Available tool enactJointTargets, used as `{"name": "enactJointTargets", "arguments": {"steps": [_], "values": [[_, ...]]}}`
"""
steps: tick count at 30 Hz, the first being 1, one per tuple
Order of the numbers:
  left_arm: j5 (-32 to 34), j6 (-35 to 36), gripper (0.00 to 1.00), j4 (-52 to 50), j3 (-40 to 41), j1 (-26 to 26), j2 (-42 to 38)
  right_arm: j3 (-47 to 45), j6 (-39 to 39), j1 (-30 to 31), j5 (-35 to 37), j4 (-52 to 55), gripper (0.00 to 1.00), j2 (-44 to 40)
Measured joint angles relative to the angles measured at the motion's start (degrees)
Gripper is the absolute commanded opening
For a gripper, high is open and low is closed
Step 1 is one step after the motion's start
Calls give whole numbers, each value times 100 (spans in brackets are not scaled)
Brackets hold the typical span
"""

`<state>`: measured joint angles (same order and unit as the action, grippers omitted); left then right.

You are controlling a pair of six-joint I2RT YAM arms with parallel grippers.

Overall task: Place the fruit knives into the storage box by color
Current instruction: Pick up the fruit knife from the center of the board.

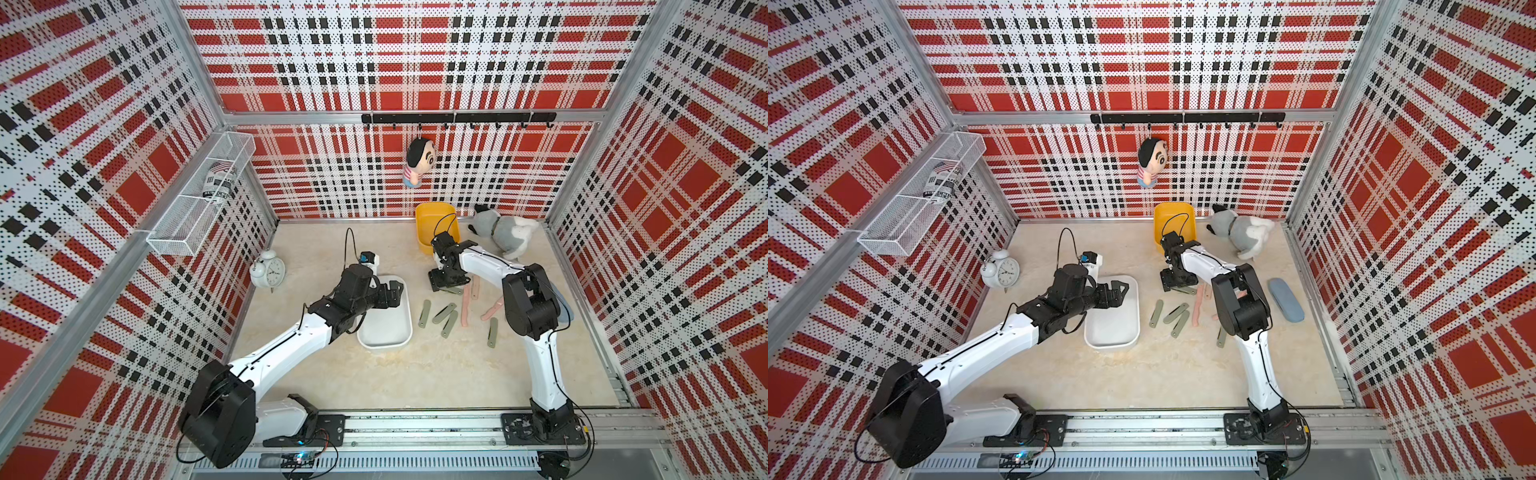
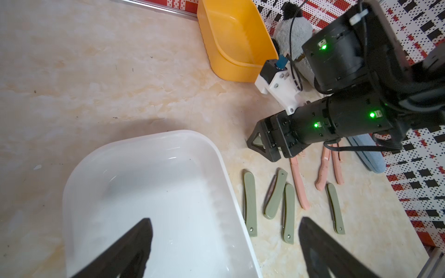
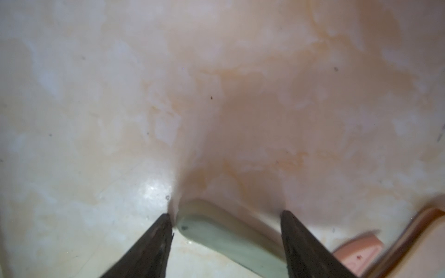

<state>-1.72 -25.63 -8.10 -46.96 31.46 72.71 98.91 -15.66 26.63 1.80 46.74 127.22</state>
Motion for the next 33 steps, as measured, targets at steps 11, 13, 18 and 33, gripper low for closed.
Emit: {"name": "enactJointTargets", "arguments": {"steps": [11,13,18,33], "values": [[0,0,96,9,26,0,0,-127,131,0,-55,-33,78,-81],[0,-2,96,9,33,0,0,-138,151,2,-52,-35,78,-87],[0,-2,96,20,33,0,0,-164,205,0,-24,-24,72,-98],[-2,-4,96,24,33,0,0,-90,254,0,-125,160,57,-76]]}}
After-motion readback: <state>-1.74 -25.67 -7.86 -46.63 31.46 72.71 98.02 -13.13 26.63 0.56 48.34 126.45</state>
